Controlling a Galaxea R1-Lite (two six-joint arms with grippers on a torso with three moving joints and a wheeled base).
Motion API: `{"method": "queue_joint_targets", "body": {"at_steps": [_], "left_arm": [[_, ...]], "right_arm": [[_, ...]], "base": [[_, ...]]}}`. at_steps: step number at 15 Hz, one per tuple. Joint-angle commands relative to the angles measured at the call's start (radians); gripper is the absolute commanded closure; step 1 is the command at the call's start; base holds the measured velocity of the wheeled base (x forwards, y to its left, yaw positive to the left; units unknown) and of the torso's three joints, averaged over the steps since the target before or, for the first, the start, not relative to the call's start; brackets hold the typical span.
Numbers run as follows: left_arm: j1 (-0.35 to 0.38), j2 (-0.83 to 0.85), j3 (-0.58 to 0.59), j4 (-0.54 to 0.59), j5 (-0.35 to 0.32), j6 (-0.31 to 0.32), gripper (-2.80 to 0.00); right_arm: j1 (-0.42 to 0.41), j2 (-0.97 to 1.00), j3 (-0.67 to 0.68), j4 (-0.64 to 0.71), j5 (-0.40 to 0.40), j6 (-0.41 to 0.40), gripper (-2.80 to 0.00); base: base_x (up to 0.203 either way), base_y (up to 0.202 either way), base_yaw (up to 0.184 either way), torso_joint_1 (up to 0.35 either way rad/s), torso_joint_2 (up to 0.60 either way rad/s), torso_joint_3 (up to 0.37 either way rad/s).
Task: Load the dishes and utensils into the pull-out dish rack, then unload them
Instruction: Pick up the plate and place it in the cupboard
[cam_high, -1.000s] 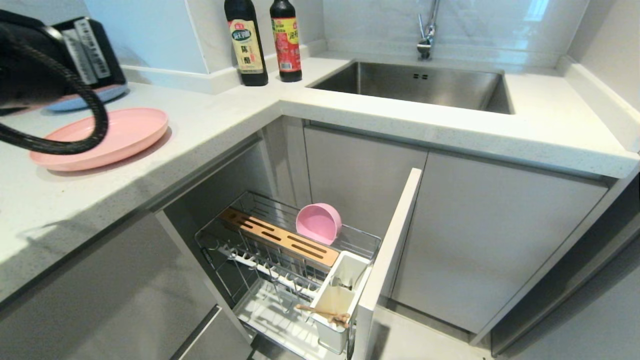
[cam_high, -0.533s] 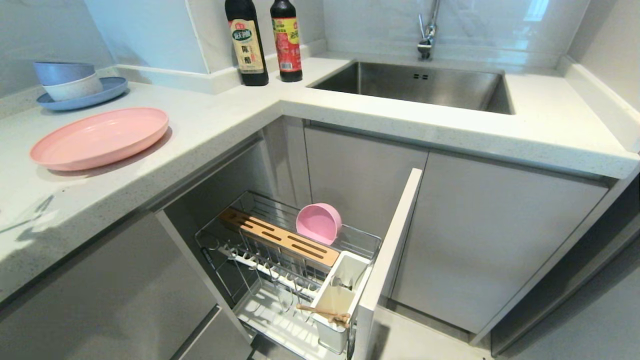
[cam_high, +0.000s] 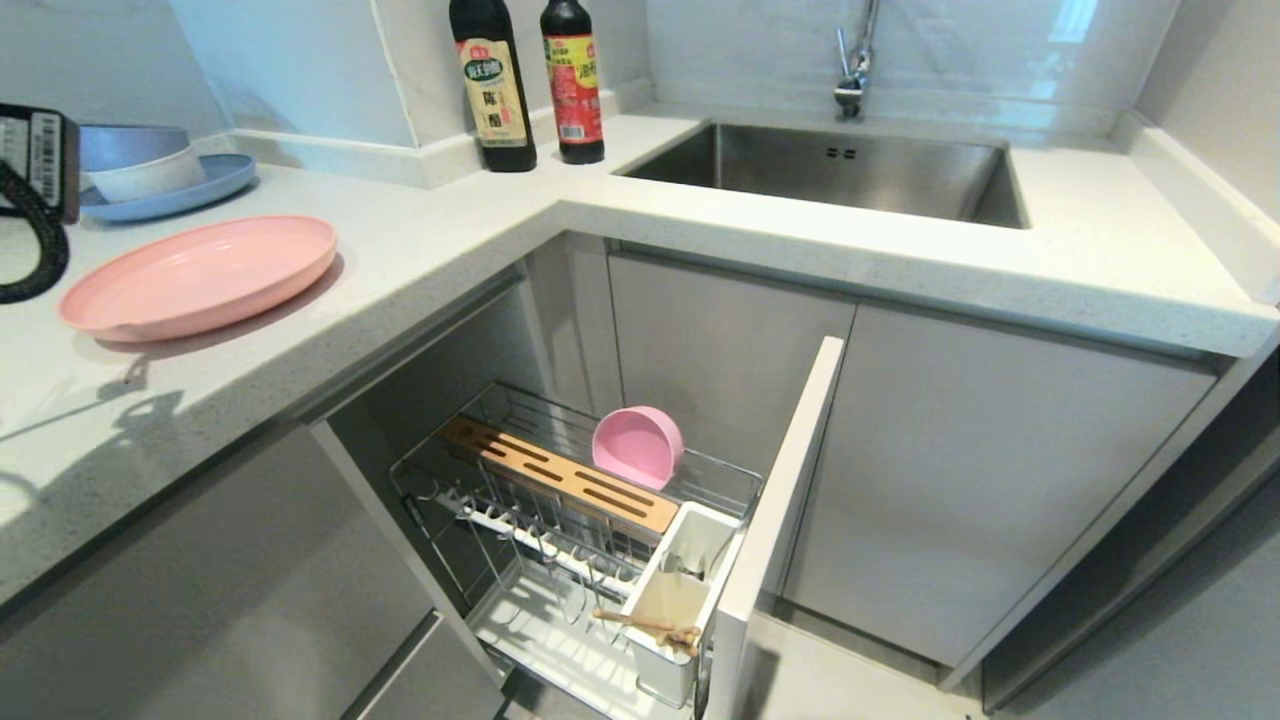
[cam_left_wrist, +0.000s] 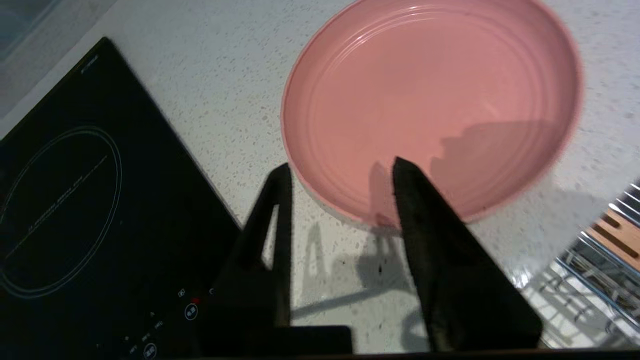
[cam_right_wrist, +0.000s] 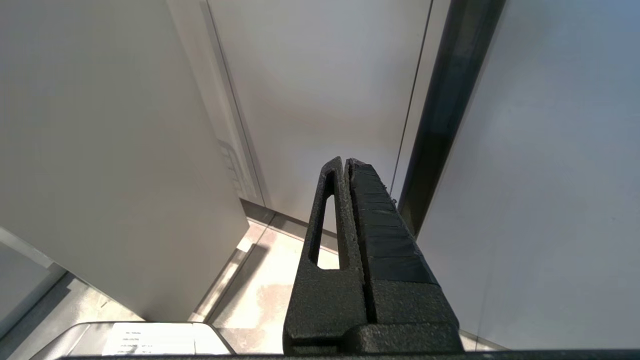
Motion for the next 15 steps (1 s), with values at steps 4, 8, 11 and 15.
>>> {"method": "queue_joint_targets", "body": {"at_steps": [4,8,11,15], "left_arm": [[0.000,0.163,-0.027,0.004,0.037,-0.087,-2.80],[0.000,0.217,-0.029,-0.050,-0.120,-0.238,-2.80],[0.007,0.254,-0.029,-0.199,-0.163,-0.289,-2.80],[0.030,0.308,-0.030,-0.228,-0.166,-0.292,-2.80]], "right_arm": [[0.000,0.000,0.002,0.000,0.000,0.000,0.00],[0.001,0.000,0.002,0.000,0.000,0.000,0.00],[0.000,0.000,0.002,0.000,0.000,0.000,0.00],[0.001,0.000,0.002,0.000,0.000,0.000,0.00]], "base": [[0.000,0.000,0.000,0.000,0.00,0.000],[0.000,0.000,0.000,0.000,0.00,0.000],[0.000,0.000,0.000,0.000,0.00,0.000],[0.000,0.000,0.000,0.000,0.00,0.000]]}}
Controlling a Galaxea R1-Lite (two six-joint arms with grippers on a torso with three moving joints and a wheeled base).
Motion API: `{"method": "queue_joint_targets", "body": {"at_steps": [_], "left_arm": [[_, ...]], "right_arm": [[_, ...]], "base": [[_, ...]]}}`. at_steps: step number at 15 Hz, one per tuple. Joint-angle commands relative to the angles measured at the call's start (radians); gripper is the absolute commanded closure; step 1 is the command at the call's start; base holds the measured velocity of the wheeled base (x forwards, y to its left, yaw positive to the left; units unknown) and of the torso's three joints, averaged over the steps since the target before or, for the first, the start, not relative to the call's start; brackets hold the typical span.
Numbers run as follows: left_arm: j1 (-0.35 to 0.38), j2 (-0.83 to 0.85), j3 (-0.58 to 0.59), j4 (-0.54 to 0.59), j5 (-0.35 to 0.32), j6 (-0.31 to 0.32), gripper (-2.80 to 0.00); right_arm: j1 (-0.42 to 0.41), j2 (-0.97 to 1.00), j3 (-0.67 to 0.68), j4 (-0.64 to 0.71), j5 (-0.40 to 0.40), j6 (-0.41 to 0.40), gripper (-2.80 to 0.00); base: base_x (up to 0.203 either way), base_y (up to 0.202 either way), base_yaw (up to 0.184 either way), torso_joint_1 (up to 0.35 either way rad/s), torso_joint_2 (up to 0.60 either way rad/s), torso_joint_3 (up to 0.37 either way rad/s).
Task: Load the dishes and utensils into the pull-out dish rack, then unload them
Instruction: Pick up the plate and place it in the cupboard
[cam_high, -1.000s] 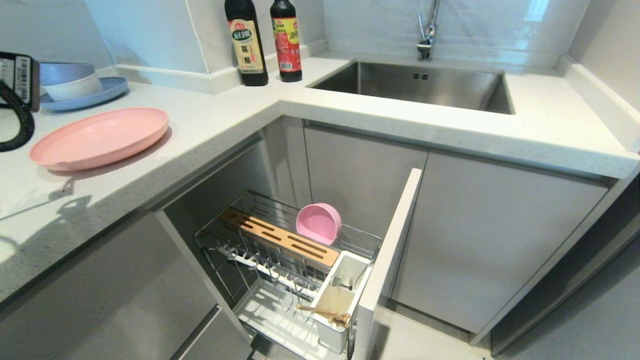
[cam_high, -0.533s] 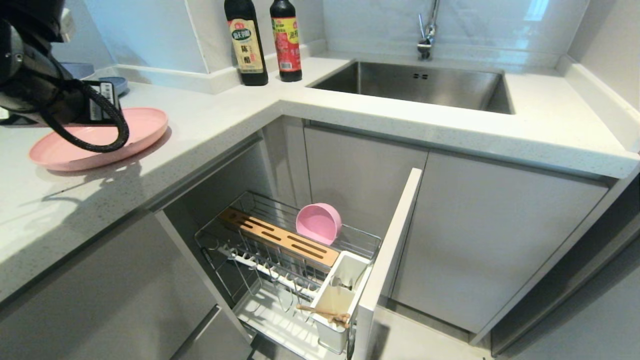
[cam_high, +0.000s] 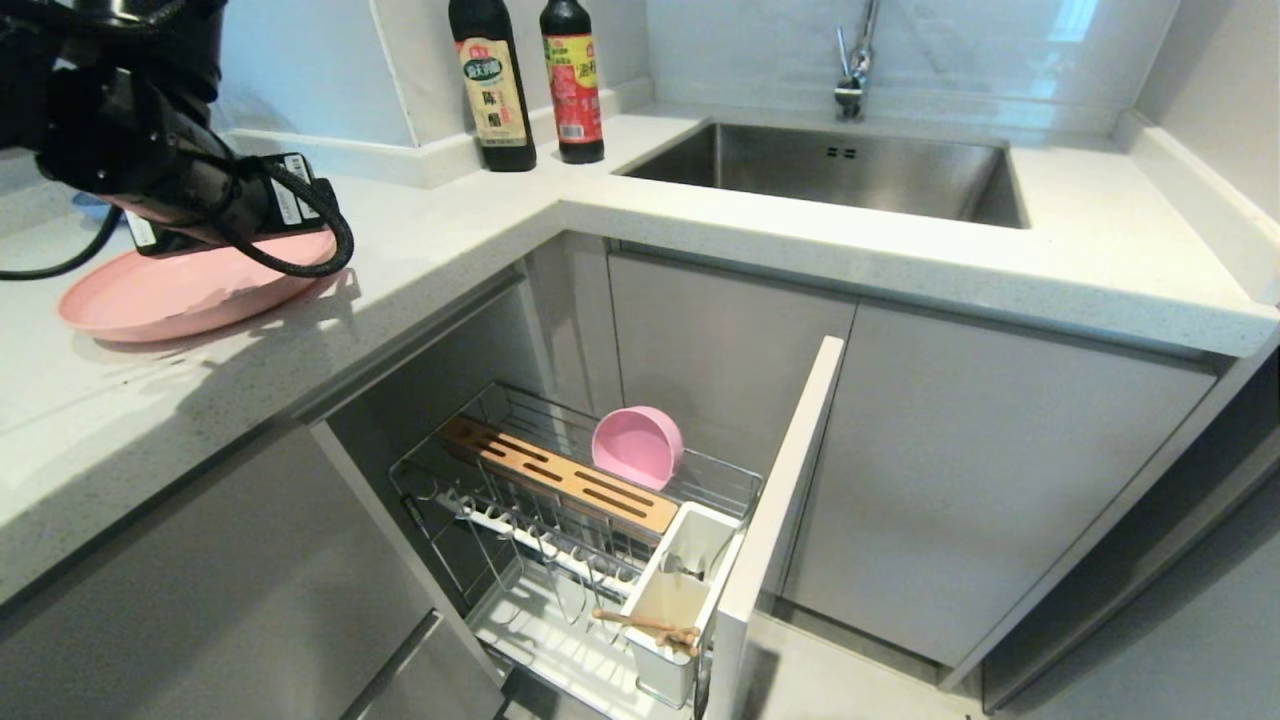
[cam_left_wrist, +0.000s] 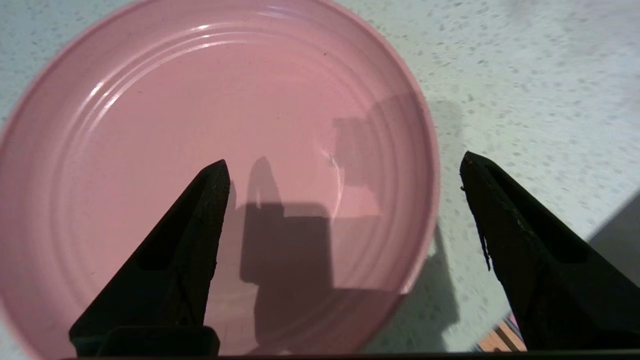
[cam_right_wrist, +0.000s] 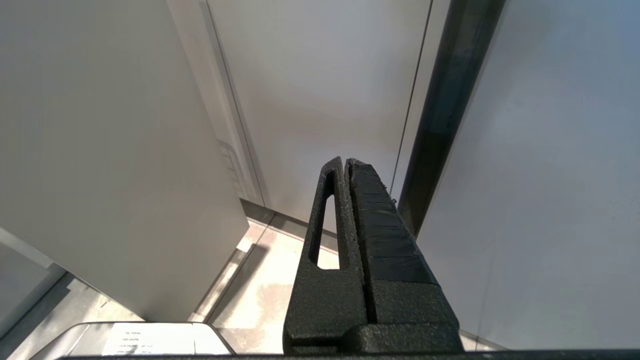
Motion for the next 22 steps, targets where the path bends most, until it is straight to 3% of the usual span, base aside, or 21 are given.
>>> {"method": "queue_joint_targets", "body": {"at_steps": [1,4,15,16,22], "left_arm": [[0.020,0.048,-0.001,-0.006,0.004,-0.002,-2.80],[0.053,0.079,0.000,-0.091,0.004,-0.002,-2.80],[0.054,0.091,0.002,-0.061,-0.041,-0.028,-2.80],[0.054,0.091,0.002,-0.061,-0.040,-0.028,0.00],[0.053,0.084,0.003,-0.061,-0.051,-0.036,0.00]], "right_arm": [[0.000,0.000,0.002,0.000,0.000,0.000,0.00],[0.000,0.000,0.002,0.000,0.000,0.000,0.00],[0.000,0.000,0.002,0.000,0.000,0.000,0.00],[0.000,0.000,0.002,0.000,0.000,0.000,0.00],[0.000,0.000,0.002,0.000,0.000,0.000,0.00]], "base": [[0.000,0.000,0.000,0.000,0.00,0.000],[0.000,0.000,0.000,0.000,0.00,0.000],[0.000,0.000,0.000,0.000,0.00,0.000],[0.000,0.000,0.000,0.000,0.00,0.000],[0.000,0.000,0.000,0.000,0.00,0.000]]}}
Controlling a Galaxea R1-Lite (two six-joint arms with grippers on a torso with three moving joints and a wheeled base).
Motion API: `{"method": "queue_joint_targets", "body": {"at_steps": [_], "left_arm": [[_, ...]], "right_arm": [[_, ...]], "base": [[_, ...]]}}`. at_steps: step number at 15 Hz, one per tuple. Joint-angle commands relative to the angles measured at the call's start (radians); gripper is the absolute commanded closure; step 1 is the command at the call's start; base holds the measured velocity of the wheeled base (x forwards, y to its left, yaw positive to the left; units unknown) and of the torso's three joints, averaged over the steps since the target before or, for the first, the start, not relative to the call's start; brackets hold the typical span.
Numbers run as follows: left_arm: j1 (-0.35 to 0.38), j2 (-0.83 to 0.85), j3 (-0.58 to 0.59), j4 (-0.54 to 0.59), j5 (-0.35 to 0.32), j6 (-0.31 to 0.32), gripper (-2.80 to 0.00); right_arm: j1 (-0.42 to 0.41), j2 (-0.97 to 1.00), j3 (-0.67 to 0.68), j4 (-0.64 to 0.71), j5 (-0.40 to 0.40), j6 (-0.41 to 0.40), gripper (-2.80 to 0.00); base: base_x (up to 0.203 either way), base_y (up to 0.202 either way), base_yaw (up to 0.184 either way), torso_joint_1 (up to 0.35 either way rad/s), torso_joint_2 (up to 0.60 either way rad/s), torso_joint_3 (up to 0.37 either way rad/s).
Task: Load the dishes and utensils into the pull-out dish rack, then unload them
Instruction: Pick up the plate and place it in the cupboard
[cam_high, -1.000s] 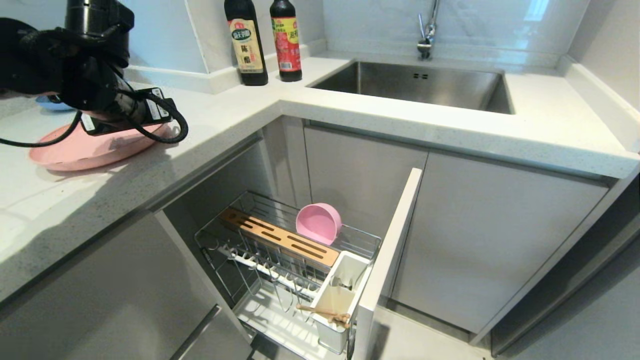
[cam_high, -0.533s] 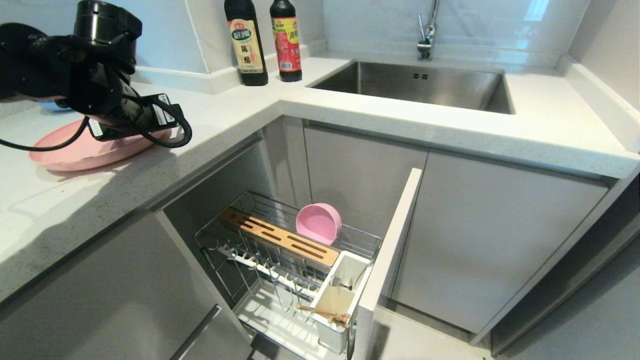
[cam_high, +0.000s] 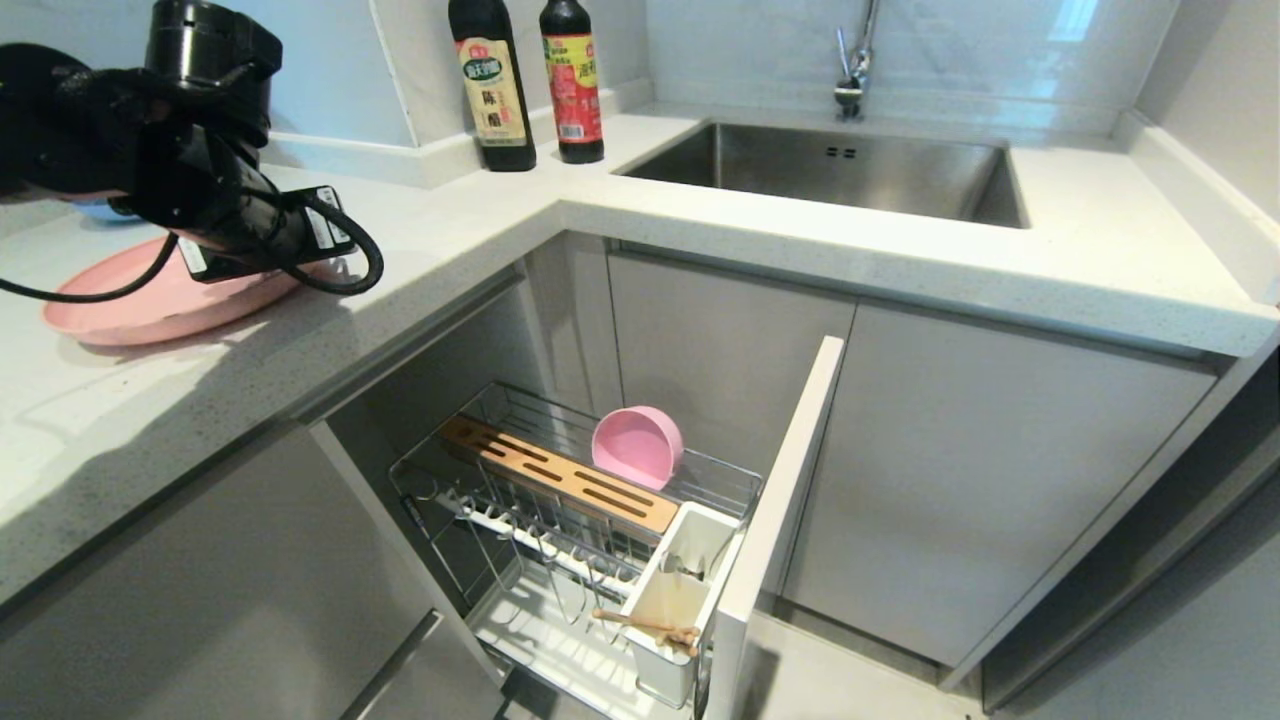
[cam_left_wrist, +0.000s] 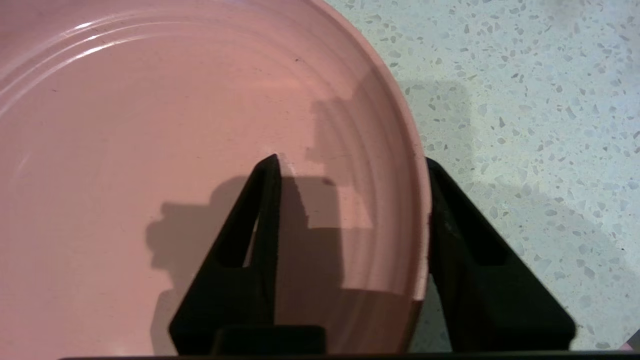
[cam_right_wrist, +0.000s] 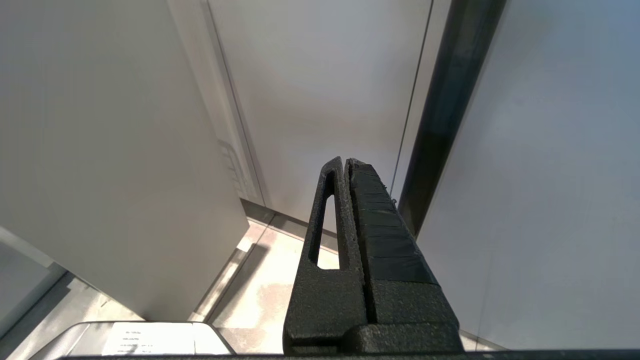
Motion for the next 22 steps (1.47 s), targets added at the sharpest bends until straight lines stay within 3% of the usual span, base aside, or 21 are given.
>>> {"method": "queue_joint_targets", "body": {"at_steps": [1,6,11,14,16,19,22], "left_arm": [[-0.001,-0.006,0.001,0.004,0.004,-0.002,0.00],[-0.023,-0.053,0.000,0.001,0.007,0.026,0.00],[-0.068,-0.180,0.000,-0.006,0.042,0.210,0.00],[-0.138,-0.224,0.000,-0.172,0.069,0.232,0.00],[-0.223,-0.250,0.001,-0.323,0.079,0.237,0.00],[-0.392,-0.277,0.006,-0.412,0.210,0.229,0.00],[-0.635,-0.280,0.028,-0.538,0.264,0.116,0.00]], "right_arm": [[0.001,0.000,0.002,0.000,0.000,0.000,0.00],[0.000,0.000,0.002,0.000,0.000,0.000,0.00],[0.000,0.000,0.002,0.000,0.000,0.000,0.00],[0.000,0.000,0.002,0.000,0.000,0.000,0.00],[0.001,0.000,0.002,0.000,0.000,0.000,0.00],[0.000,0.000,0.002,0.000,0.000,0.000,0.00],[0.000,0.000,0.001,0.000,0.000,0.000,0.00]], "base": [[0.000,0.000,0.000,0.000,0.00,0.000],[0.000,0.000,0.000,0.000,0.00,0.000],[0.000,0.000,0.000,0.000,0.00,0.000],[0.000,0.000,0.000,0.000,0.00,0.000],[0.000,0.000,0.000,0.000,0.00,0.000],[0.000,0.000,0.000,0.000,0.00,0.000],[0.000,0.000,0.000,0.000,0.00,0.000]]}}
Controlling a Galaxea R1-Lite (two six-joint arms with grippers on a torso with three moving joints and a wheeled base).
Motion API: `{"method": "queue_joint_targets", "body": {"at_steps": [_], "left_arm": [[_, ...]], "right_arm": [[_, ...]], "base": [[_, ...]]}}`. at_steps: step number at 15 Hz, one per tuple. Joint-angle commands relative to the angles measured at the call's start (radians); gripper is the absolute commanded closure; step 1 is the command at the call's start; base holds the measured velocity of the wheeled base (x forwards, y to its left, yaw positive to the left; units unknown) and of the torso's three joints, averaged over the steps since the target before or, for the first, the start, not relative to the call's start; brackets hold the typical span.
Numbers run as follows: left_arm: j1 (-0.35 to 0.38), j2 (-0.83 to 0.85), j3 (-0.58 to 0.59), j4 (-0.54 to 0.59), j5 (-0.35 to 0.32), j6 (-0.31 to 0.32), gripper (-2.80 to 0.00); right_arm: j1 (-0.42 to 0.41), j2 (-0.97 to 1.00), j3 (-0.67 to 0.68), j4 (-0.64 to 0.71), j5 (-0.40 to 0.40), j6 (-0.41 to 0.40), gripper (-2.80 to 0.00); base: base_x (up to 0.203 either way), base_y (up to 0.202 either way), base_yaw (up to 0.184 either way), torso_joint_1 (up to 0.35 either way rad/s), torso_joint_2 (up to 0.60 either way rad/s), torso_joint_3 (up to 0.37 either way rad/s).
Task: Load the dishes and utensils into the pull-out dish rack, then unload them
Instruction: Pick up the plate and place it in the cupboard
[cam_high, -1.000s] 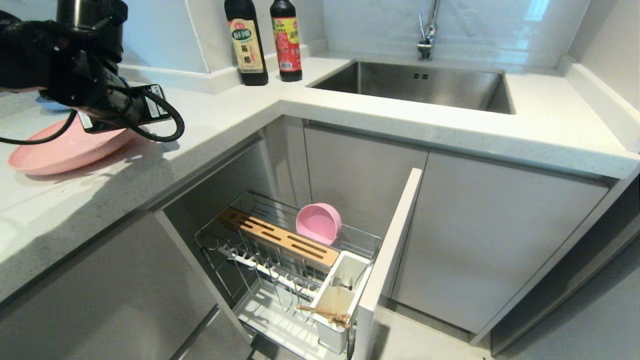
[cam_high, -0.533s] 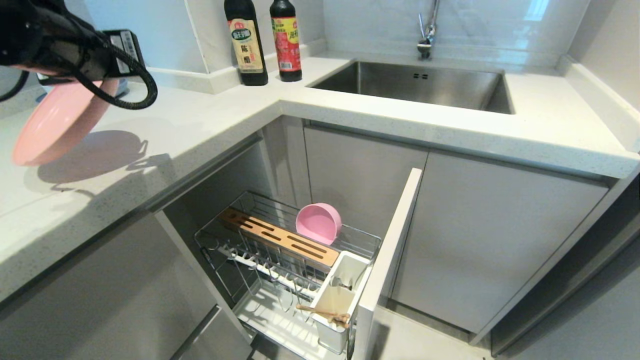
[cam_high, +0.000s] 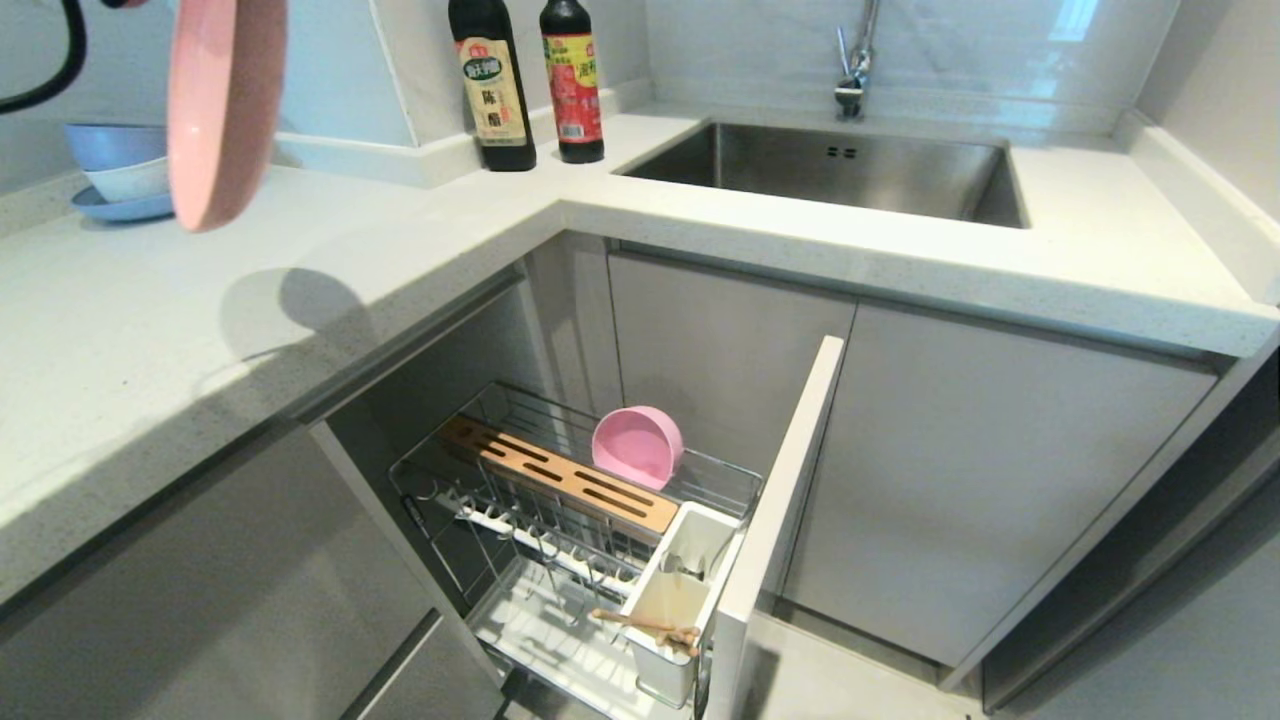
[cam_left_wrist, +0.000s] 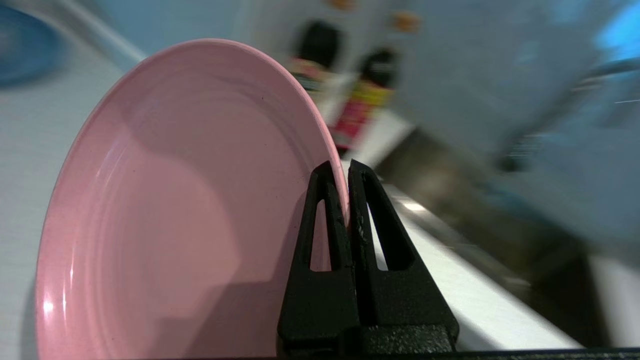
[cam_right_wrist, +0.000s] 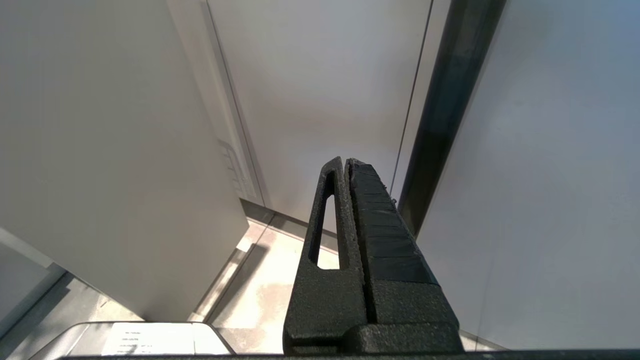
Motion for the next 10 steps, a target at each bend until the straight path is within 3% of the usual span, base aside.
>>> {"method": "queue_joint_targets", "body": {"at_steps": [1,5,7,10], "left_arm": [[-0.147,-0.008,0.052,-0.074,0.013,-0.089,0.00],[-0.286,-0.019,0.225,-0.136,0.025,-0.466,0.00],[-0.314,-0.025,0.332,-0.136,0.045,-0.621,0.00],[-0.328,-0.017,0.453,-0.111,0.086,-0.916,0.00]], "right_arm": [[0.001,0.000,0.002,0.000,0.000,0.000,0.00],[0.001,0.000,0.002,0.000,0.000,0.000,0.00],[0.001,0.000,0.002,0.000,0.000,0.000,0.00],[0.001,0.000,0.002,0.000,0.000,0.000,0.00]], "base": [[0.000,0.000,0.000,0.000,0.00,0.000],[0.000,0.000,0.000,0.000,0.00,0.000],[0.000,0.000,0.000,0.000,0.00,0.000],[0.000,0.000,0.000,0.000,0.00,0.000]]}}
